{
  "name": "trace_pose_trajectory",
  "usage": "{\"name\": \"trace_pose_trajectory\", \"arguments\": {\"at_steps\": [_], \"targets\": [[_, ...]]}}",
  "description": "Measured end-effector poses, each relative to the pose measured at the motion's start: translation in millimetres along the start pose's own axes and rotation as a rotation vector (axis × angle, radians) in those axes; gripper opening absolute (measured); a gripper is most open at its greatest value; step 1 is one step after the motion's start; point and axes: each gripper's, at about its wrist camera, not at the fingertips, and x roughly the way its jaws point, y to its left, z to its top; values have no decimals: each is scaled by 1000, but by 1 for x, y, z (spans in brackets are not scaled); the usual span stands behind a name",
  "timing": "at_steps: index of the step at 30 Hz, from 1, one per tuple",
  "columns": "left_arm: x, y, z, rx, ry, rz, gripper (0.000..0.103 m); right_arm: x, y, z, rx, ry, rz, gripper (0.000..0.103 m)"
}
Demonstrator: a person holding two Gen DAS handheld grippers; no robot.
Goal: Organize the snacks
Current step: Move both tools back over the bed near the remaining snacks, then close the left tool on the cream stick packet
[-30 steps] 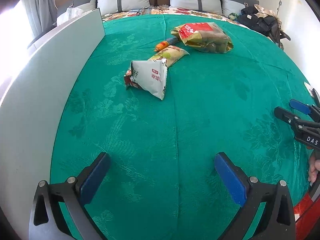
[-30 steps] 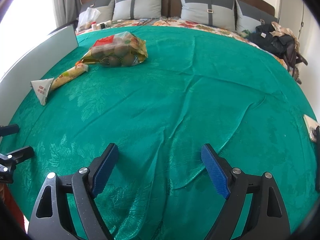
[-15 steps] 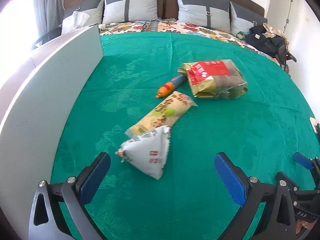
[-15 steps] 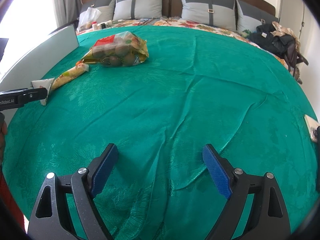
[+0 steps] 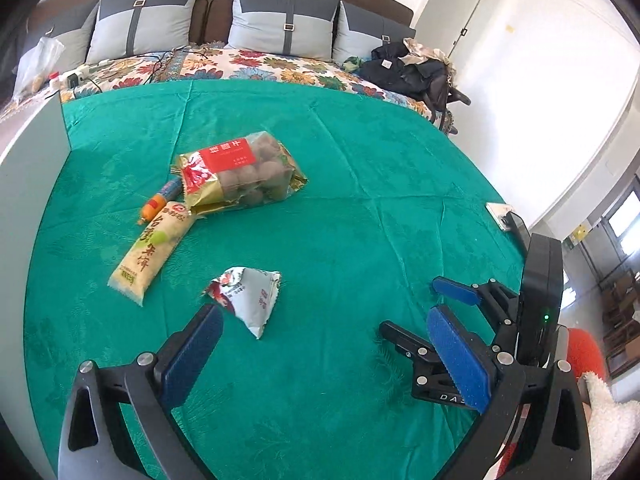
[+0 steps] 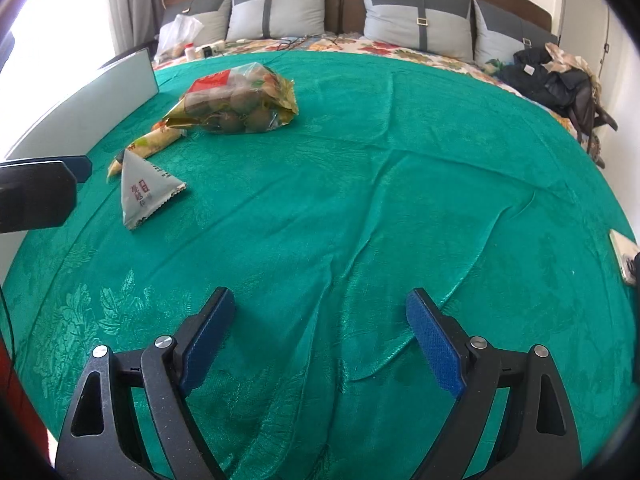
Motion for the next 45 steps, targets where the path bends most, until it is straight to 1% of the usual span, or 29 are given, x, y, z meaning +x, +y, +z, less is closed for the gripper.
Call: {"name": "trace_pose_trajectory", "arguments": {"at_steps": [3,7,11,14,20,23,25,28,30,33,35,38,39,40,41,42,43,45], "targets": [[-23,27,1,-87,-36,28,101,0,0,0,0,0,0,91],[-39,62,5,-196,-64,100,101,0,0,0,0,0,0,91],[-43,88,1,-294,-71,123,101,0,0,0,0,0,1,91],[-40,96,-3,-332,-59,141,101,0,0,0,0,0,1,91],[-28,99,2,-315,-13,213,101,0,0,0,0,0,1,91],[-28,103,10,-320,-19,225,101,0,0,0,0,0,1,92],[-25,106,18,-304,-9,234,101,0,0,0,0,0,2,92],[-9,107,29,-239,37,289,101,0,0,0,0,0,2,92],[10,105,37,-169,90,326,101,0,0,0,0,0,2,92],[42,98,46,-59,177,356,100,0,0,0,0,0,2,92],[61,96,49,-15,217,387,97,0,0,0,0,0,2,92],[81,103,52,-30,246,398,88,0,-1,0,0,0,3,92],[85,107,51,-44,251,389,76,0,-1,0,0,0,3,92],[85,107,51,-41,232,406,64,0,-1,0,0,0,3,92],[82,106,50,-36,211,406,52,0,-1,0,0,0,3,92],[79,106,49,-36,194,402,37,0,-1,0,0,0,3,92],[77,107,46,-49,196,385,28,0,-1,0,0,0,3,92],[67,109,37,-81,188,368,22,0,-1,0,-1,1,3,93]]}}
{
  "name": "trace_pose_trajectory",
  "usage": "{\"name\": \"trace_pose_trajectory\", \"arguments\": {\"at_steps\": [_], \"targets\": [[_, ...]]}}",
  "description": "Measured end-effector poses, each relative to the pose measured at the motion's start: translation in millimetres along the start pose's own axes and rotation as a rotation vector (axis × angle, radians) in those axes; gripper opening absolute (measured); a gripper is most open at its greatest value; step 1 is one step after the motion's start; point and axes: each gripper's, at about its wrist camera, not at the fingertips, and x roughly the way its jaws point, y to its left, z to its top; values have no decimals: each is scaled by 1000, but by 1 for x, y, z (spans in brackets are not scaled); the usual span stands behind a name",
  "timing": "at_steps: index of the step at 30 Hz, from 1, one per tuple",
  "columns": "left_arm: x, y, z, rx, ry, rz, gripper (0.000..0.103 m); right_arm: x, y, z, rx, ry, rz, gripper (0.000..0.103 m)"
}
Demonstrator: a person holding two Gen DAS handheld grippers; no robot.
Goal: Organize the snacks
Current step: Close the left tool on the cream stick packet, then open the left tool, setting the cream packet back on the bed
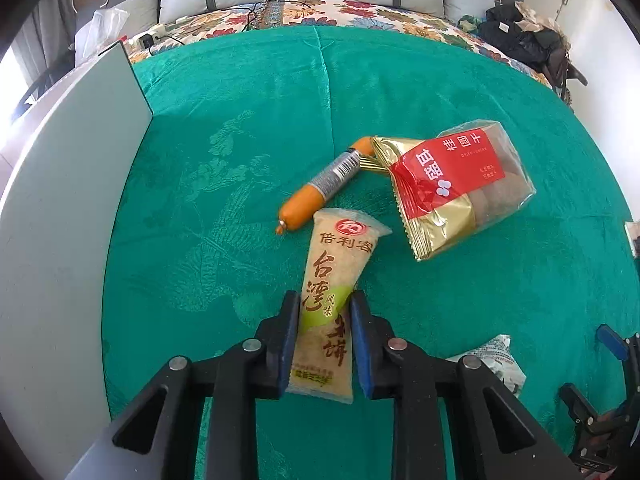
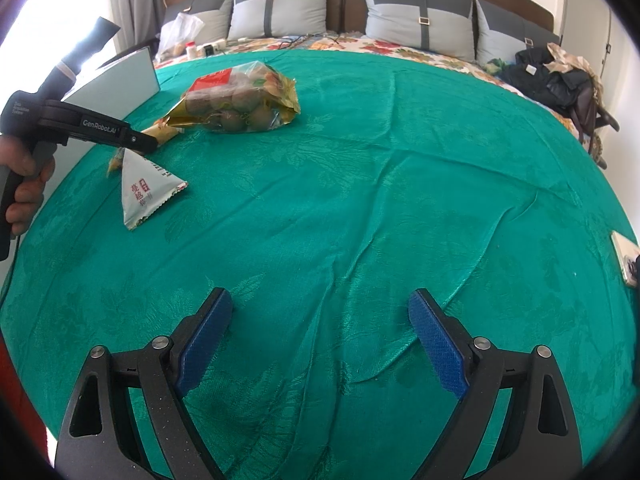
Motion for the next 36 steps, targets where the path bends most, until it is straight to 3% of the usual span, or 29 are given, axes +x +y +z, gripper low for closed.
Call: {"name": "trace_pose_trajectory", "arguments": {"at_steps": [7,12,14,17,23,25,35,36], "targets": [[-39,16,-71,-76,2,10,22,2,1,0,-2,1,2,93],[-57,9,-116,-60,-11,12,22,2,1,0,-2,1,2,93],[-55,4,-121,-44,-18,22,31,2,1,0,-2,1,3,93],[-51,0,-125,-26,-58,51,73,2,0,0,-2,1,4,93],[-44,4,-130,-46,-113,95,97,3,2,0,-4,1,6,93],[-42,9,-132,-55,-132,106,103,4,3,0,-4,1,6,93],[-42,13,-137,-52,-193,102,103,1,4,2,-1,14,5,92],[-42,14,-138,-53,-195,102,103,-2,7,6,16,5,36,92]]}}
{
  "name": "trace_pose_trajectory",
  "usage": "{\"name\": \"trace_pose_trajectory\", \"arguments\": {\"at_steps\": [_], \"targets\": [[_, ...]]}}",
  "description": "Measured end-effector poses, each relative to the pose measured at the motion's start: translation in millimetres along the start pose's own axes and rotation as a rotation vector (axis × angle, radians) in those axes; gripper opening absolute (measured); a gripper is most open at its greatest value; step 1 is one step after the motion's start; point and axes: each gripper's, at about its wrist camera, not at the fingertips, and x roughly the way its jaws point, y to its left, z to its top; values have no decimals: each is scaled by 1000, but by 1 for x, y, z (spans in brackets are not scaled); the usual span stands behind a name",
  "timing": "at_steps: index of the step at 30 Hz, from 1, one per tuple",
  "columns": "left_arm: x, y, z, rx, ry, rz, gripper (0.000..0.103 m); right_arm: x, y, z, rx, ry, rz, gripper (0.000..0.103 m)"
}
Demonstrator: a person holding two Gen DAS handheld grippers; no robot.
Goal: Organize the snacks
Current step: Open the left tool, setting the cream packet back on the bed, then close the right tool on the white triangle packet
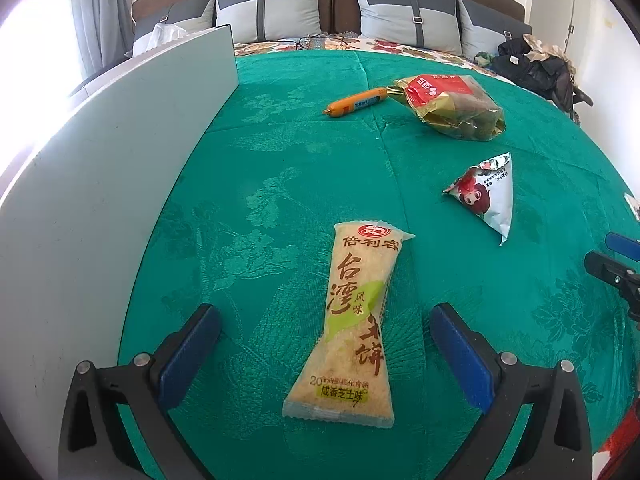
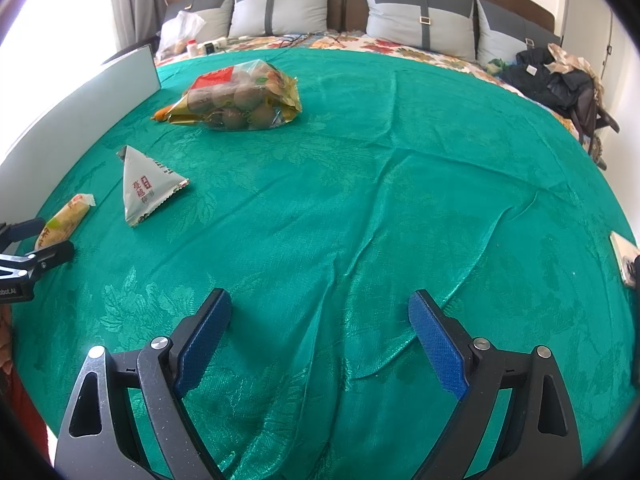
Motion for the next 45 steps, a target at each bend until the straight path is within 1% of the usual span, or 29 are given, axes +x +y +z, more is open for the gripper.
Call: {"name": "trace_pose_trajectory", "arguments": {"at_steps": [2,3,4,6,9,10,11,13,14,15,16,17,18,19,21,26,28,31,35,39,45], "targets": [[0,0,0,-1,-2,0,103,-10,12,14,20,-63,110,91],[0,0,-1,-2,-3,0,103,-13,22,23,0,-87,141,91],[0,0,0,-2,-4,0,103,-14,35,32,-41,-102,163,91],[0,0,0,-2,-4,0,103,-6,61,50,-143,-104,206,91],[0,0,0,-2,-4,0,103,15,90,68,-252,-97,226,91],[0,0,0,-2,-4,0,103,23,97,71,-280,-84,232,91],[0,0,0,-2,-4,0,103,34,105,73,-311,-52,230,91],[0,0,0,-1,-4,0,103,55,117,73,-382,42,225,88],[0,0,-1,-1,-4,0,103,63,122,71,-406,76,222,83],[0,0,0,-2,-4,-1,103,63,122,69,-411,72,239,57],[0,0,0,-1,-4,0,103,63,121,69,-397,67,236,37],[-1,0,0,-2,-5,0,103,62,118,68,-377,68,207,37],[-1,-1,0,-2,-5,0,103,58,113,66,-352,58,212,34],[-2,-1,0,-3,-5,0,103,51,107,63,-322,46,232,34],[-3,-2,0,-3,-6,1,103,35,90,55,-256,24,243,34],[-2,-1,0,-3,-6,1,103,-4,36,26,-27,-5,289,34],[-2,-1,0,-3,-6,1,103,-13,21,19,41,-7,295,34],[-2,-1,0,-2,-6,0,103,-17,6,17,122,8,301,34],[-3,-1,0,-2,-7,-2,103,-20,2,14,167,14,297,34],[-4,-2,0,-1,-9,-5,103,-26,4,1,203,27,303,34],[-4,-2,0,1,-10,-9,103,-32,10,-10,195,42,286,34]]}}
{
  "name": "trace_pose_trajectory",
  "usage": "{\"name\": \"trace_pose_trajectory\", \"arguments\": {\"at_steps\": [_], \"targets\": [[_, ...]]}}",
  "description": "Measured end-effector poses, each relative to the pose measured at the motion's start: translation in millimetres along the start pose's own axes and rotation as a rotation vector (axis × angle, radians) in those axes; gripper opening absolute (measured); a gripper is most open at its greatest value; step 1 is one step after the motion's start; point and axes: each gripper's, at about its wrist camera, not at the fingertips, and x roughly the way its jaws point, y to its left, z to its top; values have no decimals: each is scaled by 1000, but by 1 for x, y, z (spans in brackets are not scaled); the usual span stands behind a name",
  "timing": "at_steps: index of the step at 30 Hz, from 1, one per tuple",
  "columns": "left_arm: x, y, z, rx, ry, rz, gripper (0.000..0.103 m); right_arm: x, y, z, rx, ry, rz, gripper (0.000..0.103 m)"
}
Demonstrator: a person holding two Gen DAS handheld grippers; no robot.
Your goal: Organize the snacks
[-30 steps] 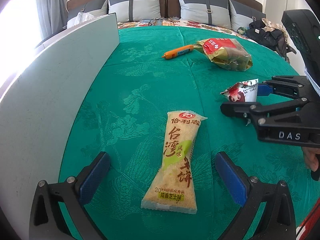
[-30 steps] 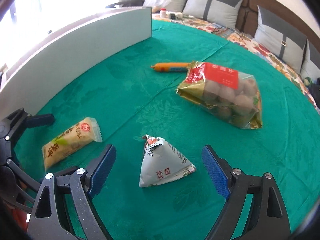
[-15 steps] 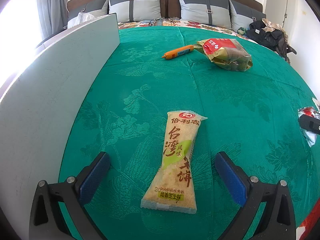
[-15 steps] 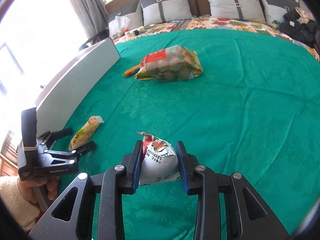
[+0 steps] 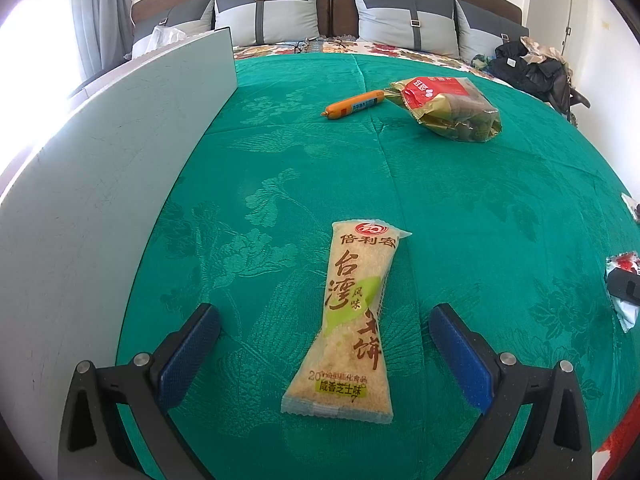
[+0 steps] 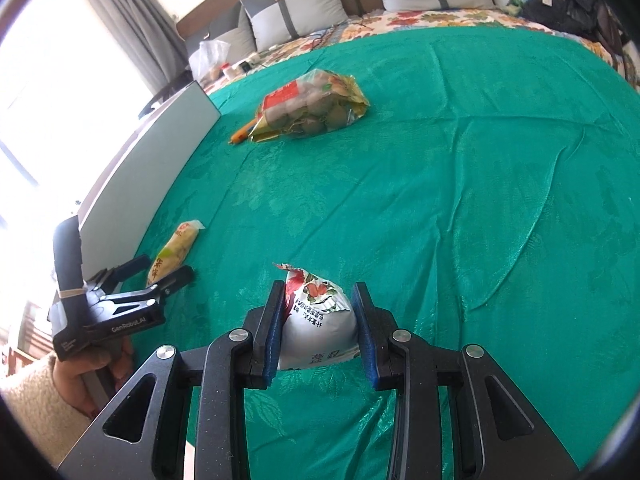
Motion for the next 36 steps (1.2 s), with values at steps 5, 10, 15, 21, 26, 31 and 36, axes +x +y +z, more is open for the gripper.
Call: {"name": "trace_pose_trajectory", "arguments": {"at_steps": [5,10,15,21,26,31,36], "targets": [[-1,0,-2,13,0,-13,102,-6,1,-7,2,-6,-25,34],[-8,-3,-8,49,-17,-34,92,-7,2,-15,-44,-7,-99,34],[-22,-12,-12,112,-18,-76,33,-6,2,-17,-45,-11,-102,34],[-28,-15,-14,73,16,-159,29,-12,3,-15,-50,-38,-99,34],[-45,-15,-10,15,1,-247,29,-18,-4,-12,-24,-63,-95,34],[-65,-12,-2,-38,-6,-340,29,-20,-5,-9,-1,-73,-81,34],[-94,-3,4,-62,-38,-387,29,-19,15,-6,-31,-67,-61,34]]}}
